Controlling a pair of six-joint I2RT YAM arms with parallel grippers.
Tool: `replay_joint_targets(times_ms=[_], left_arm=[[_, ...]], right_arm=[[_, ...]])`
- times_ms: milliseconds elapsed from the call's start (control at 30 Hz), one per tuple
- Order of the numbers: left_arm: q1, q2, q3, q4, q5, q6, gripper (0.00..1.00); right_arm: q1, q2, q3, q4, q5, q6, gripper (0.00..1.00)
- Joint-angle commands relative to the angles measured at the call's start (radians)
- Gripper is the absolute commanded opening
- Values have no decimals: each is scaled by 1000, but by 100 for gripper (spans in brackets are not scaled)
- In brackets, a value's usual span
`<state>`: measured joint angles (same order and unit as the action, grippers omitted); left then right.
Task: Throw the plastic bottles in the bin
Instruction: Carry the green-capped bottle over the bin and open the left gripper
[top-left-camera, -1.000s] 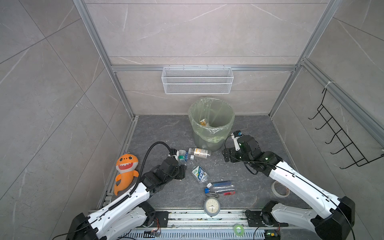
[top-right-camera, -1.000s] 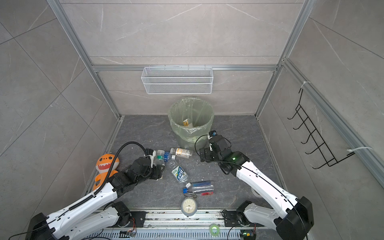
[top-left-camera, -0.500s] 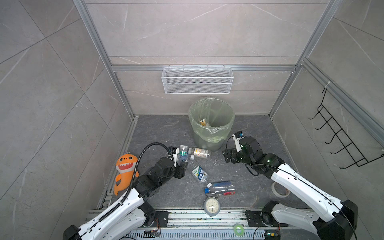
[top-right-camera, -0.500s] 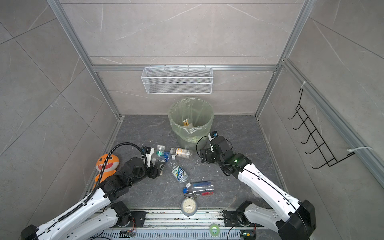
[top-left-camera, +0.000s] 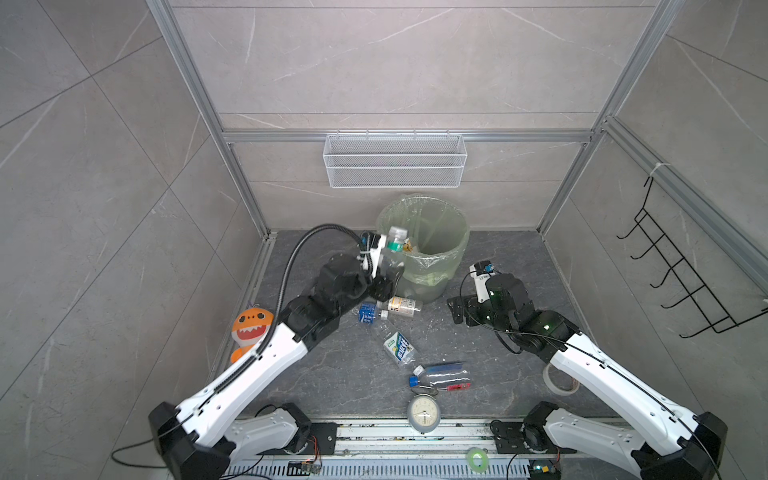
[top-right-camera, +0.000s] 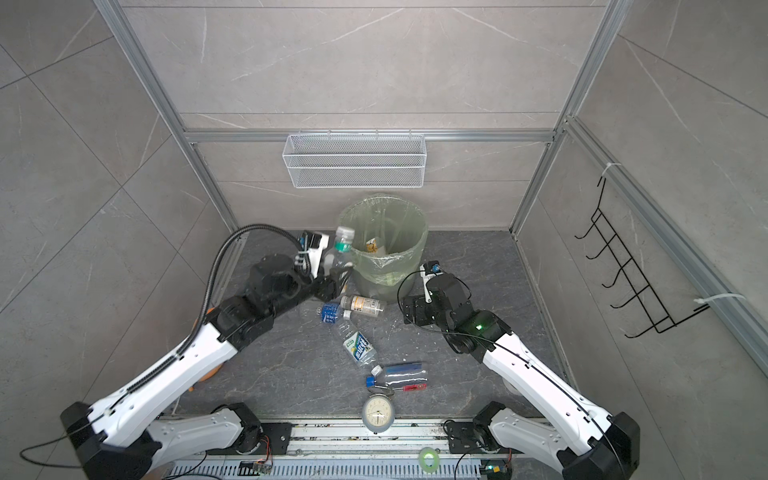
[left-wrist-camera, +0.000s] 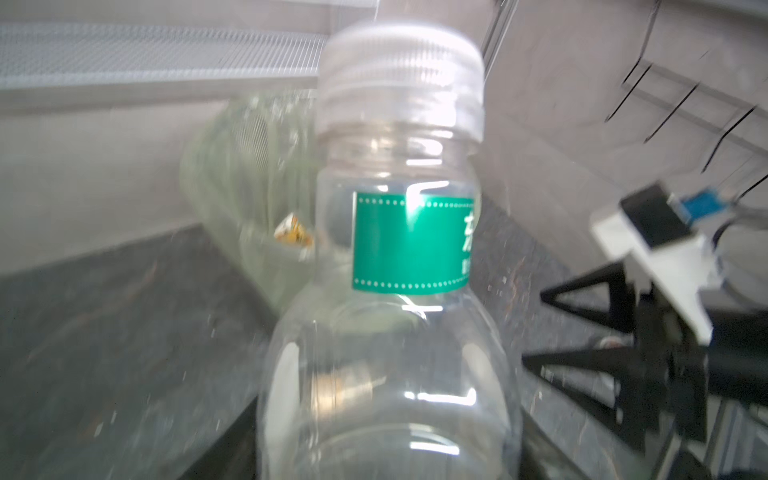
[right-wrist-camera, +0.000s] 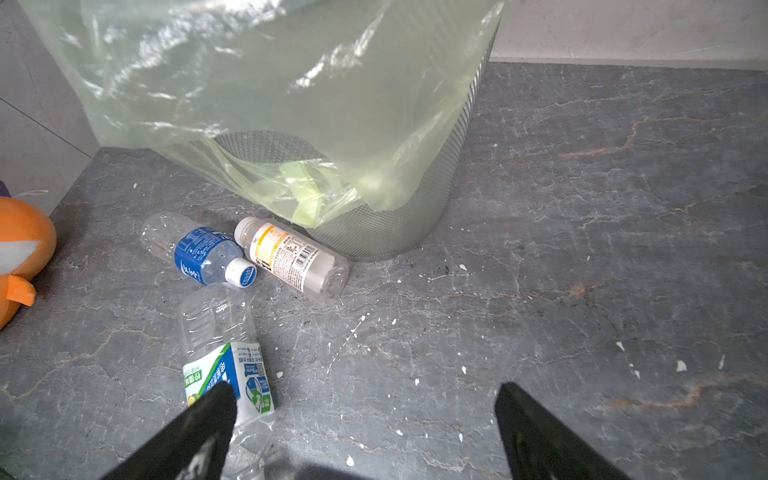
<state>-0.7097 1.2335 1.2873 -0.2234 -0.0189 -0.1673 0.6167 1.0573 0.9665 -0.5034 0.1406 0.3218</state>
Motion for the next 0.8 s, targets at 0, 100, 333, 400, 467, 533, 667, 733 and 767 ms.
replay_joint_targets(times_ms=[0,100,333,400,467,533,667,733,767], left_arm=[[60,171,245,99,141,81,64],[129,395,531,39,232,46,82],[203,478,630,3,254,-35,100],[213,409,544,48,247,-37,100],[227,357,482,69,242,-51,100],[240,316,434,76,246,-64,100],[269,233,327,89,227,-88,100],[287,189,261,105,225,-110,100],[294,162,225,114,223,-120,100]], right_arm=[[5,-17,16,-3,-33,4,99],[5,-24,-4,12,-53,30,100],[6,-85,-32,-11,-46,38,100],[6,-96,-36,-13,-57,25,100],[6,-100,-41,-8,-69,13,100],[6,-95,-46,-2,-83,1,100],[11,-77,-53,18,-110,-8,99],[21,-68,-57,24,-114,-10,100],[29,-65,-58,24,-109,-13,99]])
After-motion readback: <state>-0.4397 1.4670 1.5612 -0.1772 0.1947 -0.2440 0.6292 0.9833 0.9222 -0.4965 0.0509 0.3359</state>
